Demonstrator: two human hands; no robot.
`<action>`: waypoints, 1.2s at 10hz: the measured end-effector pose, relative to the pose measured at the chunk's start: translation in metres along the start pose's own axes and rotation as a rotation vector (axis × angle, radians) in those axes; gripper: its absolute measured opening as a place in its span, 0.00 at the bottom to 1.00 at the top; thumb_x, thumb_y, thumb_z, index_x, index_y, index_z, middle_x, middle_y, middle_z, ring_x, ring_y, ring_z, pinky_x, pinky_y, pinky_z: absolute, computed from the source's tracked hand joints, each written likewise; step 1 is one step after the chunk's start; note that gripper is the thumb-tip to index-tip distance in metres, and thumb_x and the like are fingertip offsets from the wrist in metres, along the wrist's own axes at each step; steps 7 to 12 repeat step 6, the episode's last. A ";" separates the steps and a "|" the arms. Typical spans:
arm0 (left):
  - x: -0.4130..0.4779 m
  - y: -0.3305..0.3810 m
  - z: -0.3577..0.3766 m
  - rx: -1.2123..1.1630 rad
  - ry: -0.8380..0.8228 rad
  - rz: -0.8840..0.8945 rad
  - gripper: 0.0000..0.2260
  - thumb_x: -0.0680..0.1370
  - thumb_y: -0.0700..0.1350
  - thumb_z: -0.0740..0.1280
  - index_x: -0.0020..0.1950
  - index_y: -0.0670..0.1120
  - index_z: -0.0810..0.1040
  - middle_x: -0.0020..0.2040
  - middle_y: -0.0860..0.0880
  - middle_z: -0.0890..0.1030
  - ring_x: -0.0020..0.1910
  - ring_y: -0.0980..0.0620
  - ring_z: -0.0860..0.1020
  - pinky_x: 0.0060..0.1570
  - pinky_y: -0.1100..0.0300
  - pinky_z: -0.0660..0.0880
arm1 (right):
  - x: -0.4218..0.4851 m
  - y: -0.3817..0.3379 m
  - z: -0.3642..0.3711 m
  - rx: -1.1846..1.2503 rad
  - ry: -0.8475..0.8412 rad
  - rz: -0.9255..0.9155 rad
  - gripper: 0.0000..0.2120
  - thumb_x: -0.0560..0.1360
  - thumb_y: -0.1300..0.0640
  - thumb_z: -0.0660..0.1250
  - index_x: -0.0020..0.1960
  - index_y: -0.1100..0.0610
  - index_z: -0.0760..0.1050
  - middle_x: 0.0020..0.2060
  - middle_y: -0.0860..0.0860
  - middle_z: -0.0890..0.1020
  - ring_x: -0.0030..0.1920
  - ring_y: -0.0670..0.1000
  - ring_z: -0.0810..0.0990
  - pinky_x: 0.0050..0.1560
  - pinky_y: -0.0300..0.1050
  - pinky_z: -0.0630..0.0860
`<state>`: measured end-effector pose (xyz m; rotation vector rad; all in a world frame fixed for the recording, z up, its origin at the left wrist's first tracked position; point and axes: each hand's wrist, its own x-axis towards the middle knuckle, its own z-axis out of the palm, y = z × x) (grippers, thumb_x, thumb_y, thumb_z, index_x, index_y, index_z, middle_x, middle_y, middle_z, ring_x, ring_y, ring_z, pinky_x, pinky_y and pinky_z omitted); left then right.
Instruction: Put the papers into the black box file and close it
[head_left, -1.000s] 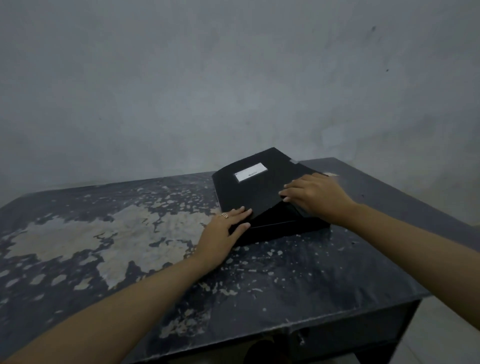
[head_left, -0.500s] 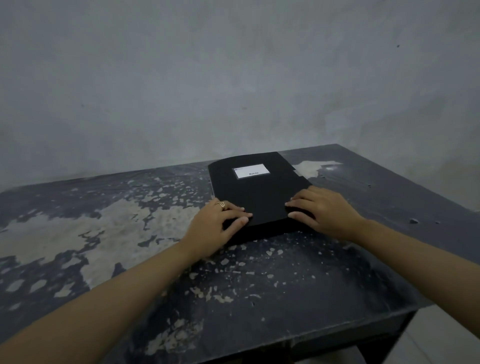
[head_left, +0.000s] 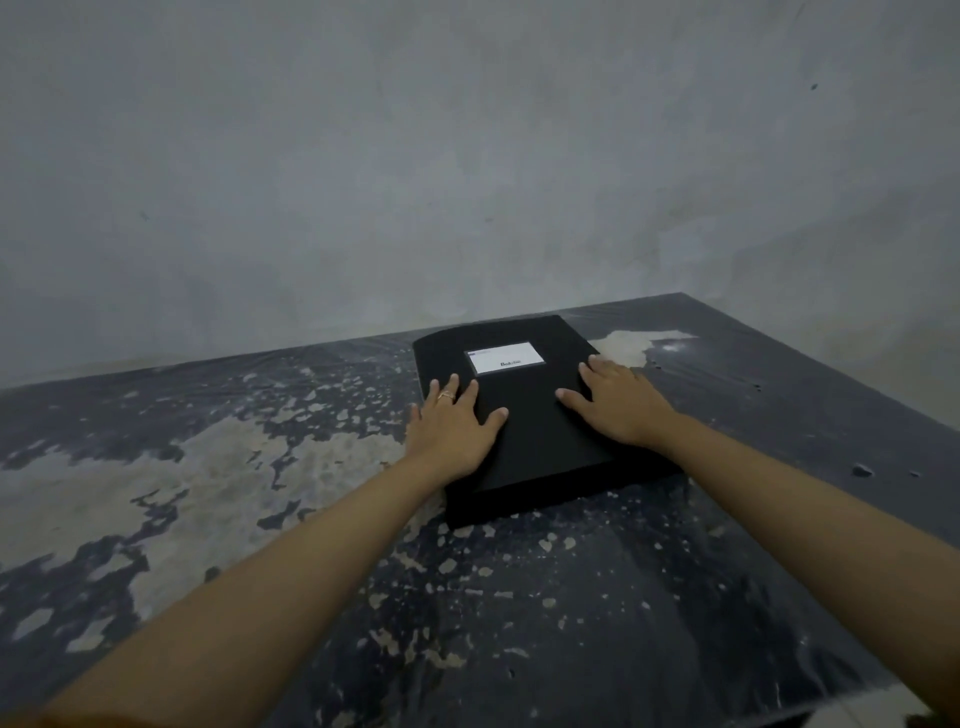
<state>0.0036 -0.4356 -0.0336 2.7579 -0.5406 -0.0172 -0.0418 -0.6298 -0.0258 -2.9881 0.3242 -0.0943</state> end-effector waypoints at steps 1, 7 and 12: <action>0.000 0.000 0.001 -0.010 -0.008 0.007 0.32 0.77 0.61 0.52 0.78 0.48 0.53 0.80 0.47 0.51 0.79 0.46 0.46 0.77 0.49 0.49 | 0.002 0.001 0.002 -0.023 0.005 -0.001 0.35 0.79 0.39 0.48 0.77 0.62 0.55 0.78 0.57 0.55 0.78 0.55 0.53 0.77 0.53 0.53; -0.005 -0.011 -0.026 -0.031 -0.035 0.027 0.30 0.79 0.60 0.51 0.78 0.50 0.51 0.80 0.47 0.48 0.79 0.45 0.43 0.76 0.45 0.45 | -0.005 -0.017 -0.014 0.127 0.019 0.023 0.35 0.78 0.38 0.52 0.78 0.57 0.54 0.78 0.55 0.56 0.78 0.53 0.53 0.76 0.52 0.53; -0.005 -0.011 -0.026 -0.031 -0.035 0.027 0.30 0.79 0.60 0.51 0.78 0.50 0.51 0.80 0.47 0.48 0.79 0.45 0.43 0.76 0.45 0.45 | -0.005 -0.017 -0.014 0.127 0.019 0.023 0.35 0.78 0.38 0.52 0.78 0.57 0.54 0.78 0.55 0.56 0.78 0.53 0.53 0.76 0.52 0.53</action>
